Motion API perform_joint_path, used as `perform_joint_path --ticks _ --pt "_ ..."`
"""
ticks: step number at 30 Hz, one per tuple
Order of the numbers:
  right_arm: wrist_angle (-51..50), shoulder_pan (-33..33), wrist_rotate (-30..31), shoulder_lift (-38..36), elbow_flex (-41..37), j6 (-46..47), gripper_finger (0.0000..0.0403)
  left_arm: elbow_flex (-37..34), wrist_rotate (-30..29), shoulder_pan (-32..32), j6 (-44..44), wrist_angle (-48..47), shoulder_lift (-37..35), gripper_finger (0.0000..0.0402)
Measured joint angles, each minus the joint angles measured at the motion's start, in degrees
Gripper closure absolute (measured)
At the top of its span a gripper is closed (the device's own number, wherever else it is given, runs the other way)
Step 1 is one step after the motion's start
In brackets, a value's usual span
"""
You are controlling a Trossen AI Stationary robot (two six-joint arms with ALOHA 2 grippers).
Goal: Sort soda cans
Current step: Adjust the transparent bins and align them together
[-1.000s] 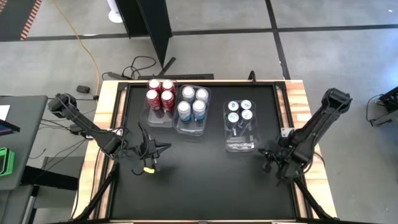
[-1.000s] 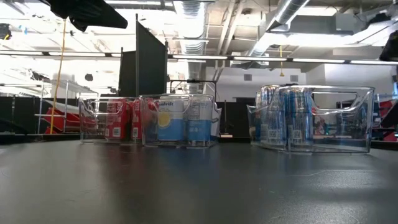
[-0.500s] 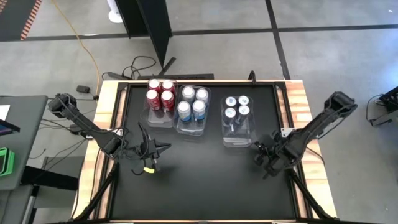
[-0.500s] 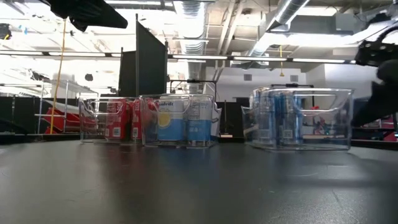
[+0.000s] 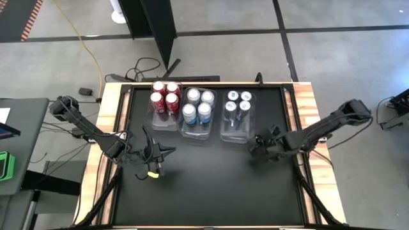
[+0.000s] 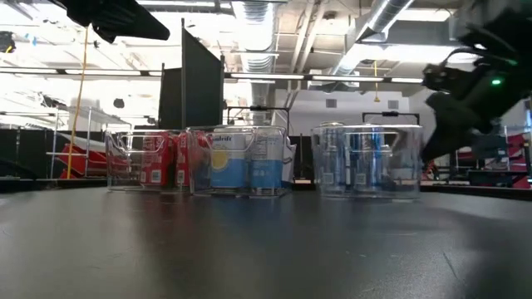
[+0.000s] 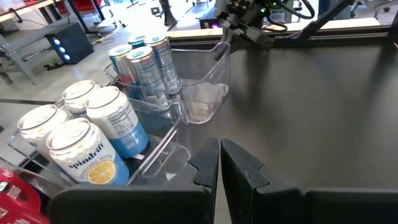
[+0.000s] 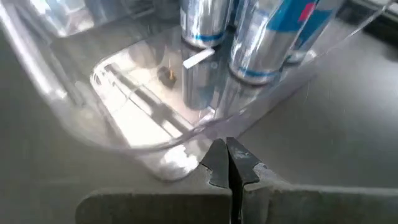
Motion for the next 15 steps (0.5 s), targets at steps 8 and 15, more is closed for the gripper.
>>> perform_joint_path --ticks 8,15 --pt "4.08 -8.38 -0.7 -0.02 0.0 -6.04 0.0403 0.0 0.02 0.02 -0.13 -0.57 0.0 0.0386" --pt "4.16 -14.66 -1.34 -0.04 0.0 -5.89 0.0403 0.0 0.07 0.02 -0.56 -1.8 0.01 0.0386"
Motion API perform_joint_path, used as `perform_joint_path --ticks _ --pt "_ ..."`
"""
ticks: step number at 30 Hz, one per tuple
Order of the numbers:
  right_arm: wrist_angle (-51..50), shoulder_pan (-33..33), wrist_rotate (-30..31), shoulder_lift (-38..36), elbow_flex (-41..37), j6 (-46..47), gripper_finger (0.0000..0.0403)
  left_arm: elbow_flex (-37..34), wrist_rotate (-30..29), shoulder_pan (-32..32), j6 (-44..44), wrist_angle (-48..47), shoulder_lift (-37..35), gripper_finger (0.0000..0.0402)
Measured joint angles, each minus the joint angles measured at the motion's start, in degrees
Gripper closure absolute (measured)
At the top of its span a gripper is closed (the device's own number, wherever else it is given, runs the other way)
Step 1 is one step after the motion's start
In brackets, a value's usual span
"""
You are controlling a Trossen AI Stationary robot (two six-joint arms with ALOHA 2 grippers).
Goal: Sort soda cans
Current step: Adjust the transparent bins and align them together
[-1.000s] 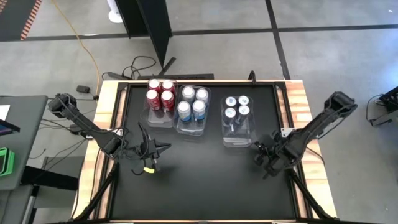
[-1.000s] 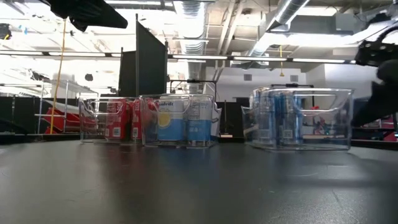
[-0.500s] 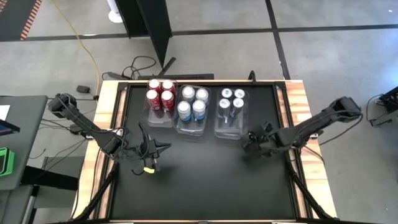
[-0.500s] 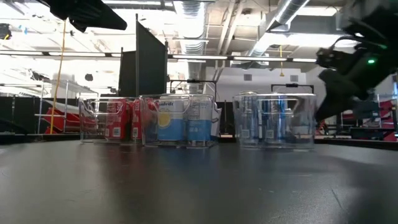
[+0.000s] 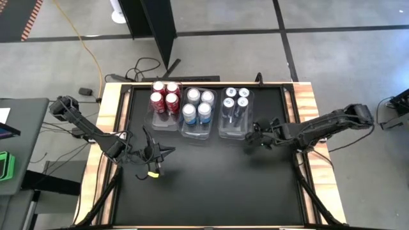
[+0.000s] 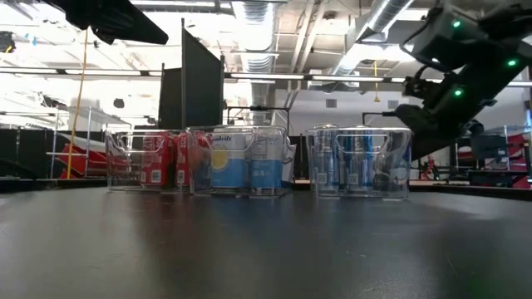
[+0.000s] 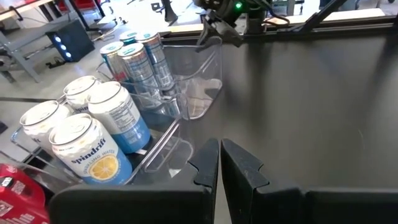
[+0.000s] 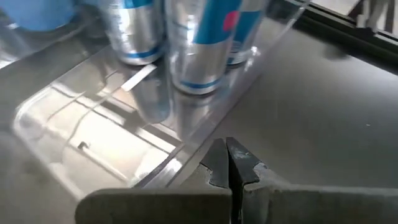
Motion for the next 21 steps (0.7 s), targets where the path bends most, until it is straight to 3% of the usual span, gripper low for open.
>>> perform_joint_path --ticks 6,15,21 --pt "0.04 -2.93 -0.89 0.0 0.0 -0.96 0.0403 0.0 0.02 0.0 -0.31 -0.3 0.01 0.0386" --pt "0.02 3.23 0.8 0.16 0.02 2.0 0.0403 0.0 0.08 -0.02 -1.05 -1.3 0.01 0.0386" --pt "-0.11 5.61 4.37 5.86 0.04 7.39 0.0403 0.02 0.13 -0.01 -1.58 -1.57 0.01 0.0386"
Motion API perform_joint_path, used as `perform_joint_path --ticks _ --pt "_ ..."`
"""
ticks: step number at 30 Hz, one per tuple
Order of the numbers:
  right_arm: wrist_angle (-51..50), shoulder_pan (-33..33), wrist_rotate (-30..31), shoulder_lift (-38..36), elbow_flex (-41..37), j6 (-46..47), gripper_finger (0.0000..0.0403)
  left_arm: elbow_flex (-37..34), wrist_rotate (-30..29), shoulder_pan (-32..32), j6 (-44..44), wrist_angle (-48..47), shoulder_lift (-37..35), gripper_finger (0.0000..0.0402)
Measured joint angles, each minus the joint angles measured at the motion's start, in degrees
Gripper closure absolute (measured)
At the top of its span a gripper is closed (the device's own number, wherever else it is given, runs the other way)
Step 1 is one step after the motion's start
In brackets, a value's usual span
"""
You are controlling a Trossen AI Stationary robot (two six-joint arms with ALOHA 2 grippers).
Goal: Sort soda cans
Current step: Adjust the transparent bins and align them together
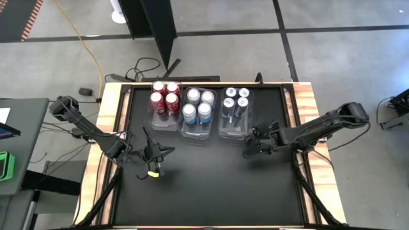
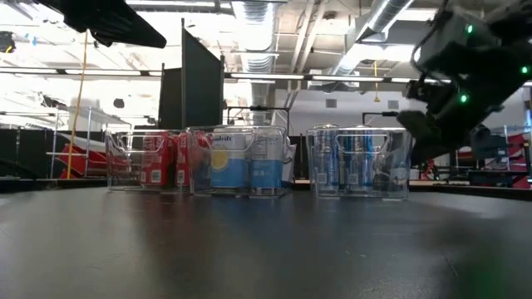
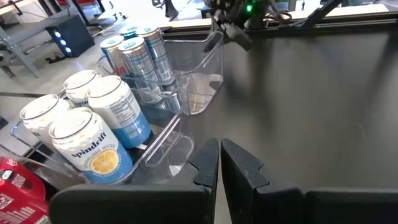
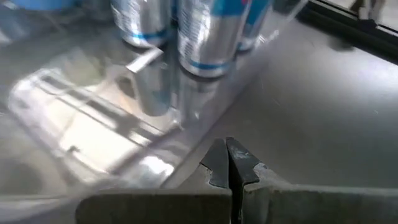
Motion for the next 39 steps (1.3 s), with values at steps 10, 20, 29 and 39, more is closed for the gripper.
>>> perform_joint_path --ticks 10,20,29,39 --pt "0.79 0.17 6.39 14.72 0.0 11.42 0.0403 0.0 -0.04 0.01 0.0 0.0 0.0 0.0386" --pt "4.22 -3.17 9.12 22.24 0.0 18.56 0.0403 0.0 -0.11 0.01 0.53 -0.04 0.0 0.0386" --pt "6.52 -8.28 9.38 23.19 0.02 18.08 0.0403 0.0 -0.14 0.0 0.64 -0.18 0.0 0.0386" --pt "6.96 -8.26 9.43 23.19 0.02 18.19 0.0403 0.0 -0.15 0.25 -0.04 -1.33 0.0 0.0386"
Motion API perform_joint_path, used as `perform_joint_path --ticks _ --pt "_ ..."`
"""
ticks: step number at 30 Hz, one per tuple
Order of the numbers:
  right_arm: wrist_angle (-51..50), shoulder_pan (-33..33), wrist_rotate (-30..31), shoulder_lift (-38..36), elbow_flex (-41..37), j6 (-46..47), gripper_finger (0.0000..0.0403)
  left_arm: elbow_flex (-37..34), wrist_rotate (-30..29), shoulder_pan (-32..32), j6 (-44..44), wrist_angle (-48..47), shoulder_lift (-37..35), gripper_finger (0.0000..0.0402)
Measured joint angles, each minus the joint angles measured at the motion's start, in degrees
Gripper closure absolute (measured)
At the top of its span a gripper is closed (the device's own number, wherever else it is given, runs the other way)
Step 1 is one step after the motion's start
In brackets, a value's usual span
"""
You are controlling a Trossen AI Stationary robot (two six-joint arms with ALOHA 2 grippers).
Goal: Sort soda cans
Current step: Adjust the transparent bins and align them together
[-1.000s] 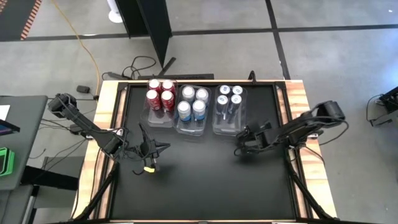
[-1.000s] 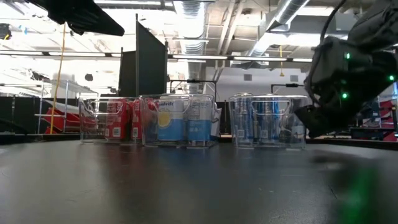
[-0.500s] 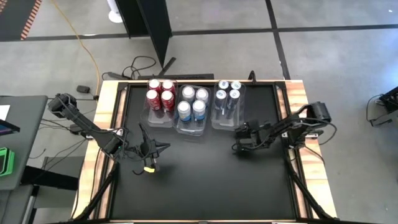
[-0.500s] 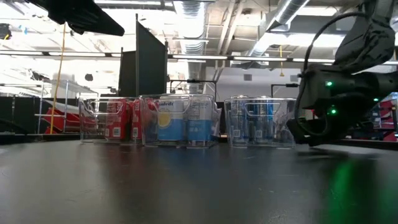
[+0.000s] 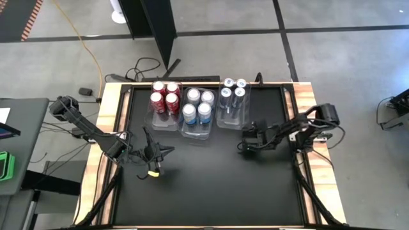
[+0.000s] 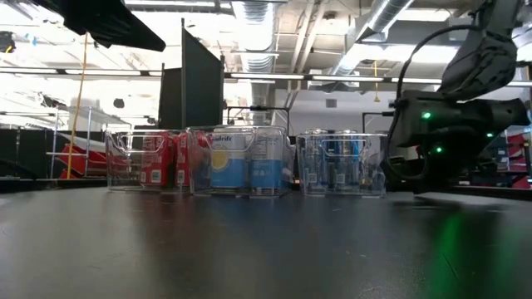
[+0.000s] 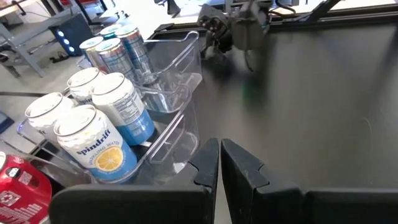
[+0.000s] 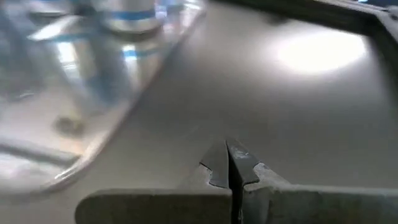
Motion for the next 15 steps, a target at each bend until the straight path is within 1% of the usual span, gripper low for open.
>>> perform_joint_path --ticks 3,6,9,11,15 --pt "2.41 3.29 0.34 0.0 0.0 0.02 0.0403 0.0 0.0 0.0 -0.02 0.01 0.0 0.0386" --pt "4.62 5.07 3.07 -0.02 0.0 0.0 0.0403 0.0 0.0 0.0 0.05 0.02 0.0 0.0386" --pt "5.8 4.12 5.45 -0.02 0.0 0.34 0.0403 0.0 0.0 0.0 0.11 0.02 0.0 0.0386" --pt "6.39 2.91 5.9 -0.02 0.07 0.17 0.0403 0.0 0.0 0.0 0.07 0.04 0.0 0.0386" --pt "9.02 0.81 6.89 -0.02 0.11 -2.96 0.0403 0.0 0.01 0.0 -0.02 0.07 0.0 0.0386"
